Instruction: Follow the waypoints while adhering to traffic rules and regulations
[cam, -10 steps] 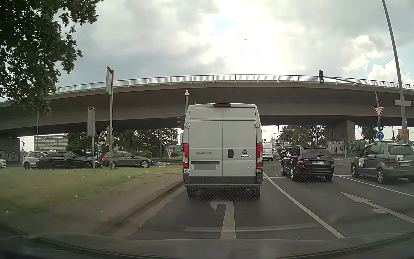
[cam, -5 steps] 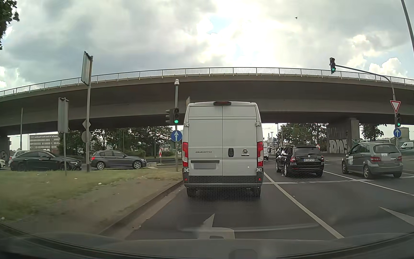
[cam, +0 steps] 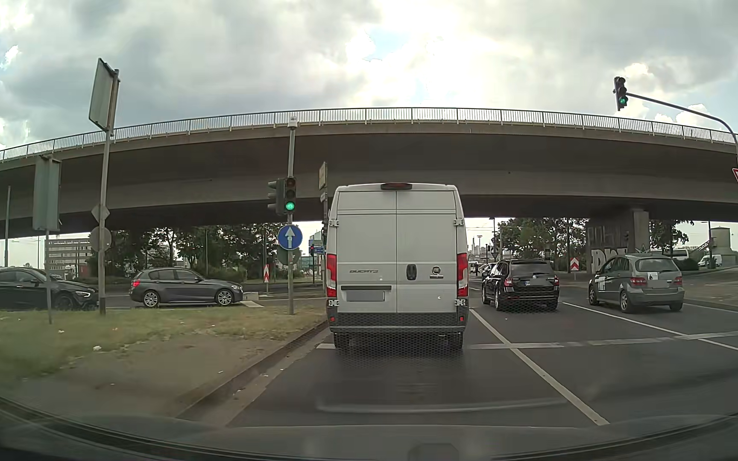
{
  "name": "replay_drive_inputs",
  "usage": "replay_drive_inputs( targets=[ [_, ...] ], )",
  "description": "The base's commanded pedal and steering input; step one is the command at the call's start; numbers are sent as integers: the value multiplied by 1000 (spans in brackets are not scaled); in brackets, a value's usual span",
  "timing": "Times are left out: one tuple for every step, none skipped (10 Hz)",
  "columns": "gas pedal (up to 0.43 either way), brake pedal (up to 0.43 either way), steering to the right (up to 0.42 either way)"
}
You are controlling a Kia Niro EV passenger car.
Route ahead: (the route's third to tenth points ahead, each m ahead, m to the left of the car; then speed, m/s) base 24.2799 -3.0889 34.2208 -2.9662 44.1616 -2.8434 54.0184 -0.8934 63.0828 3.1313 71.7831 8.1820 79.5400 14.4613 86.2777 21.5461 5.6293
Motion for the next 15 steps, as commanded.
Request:
replay_drive_inputs(
  targets=[
    [79,30,19],
    [79,30,19],
    [79,30,19],
    [79,37,18],
    [79,37,18],
    [87,37,18],
    [98,30,17],
    [110,37,15],
    [110,30,14],
    [110,30,15],
    [110,30,14],
    [110,30,12],
    [110,37,11],
    [110,30,11],
    [110,30,10]
  ],
)
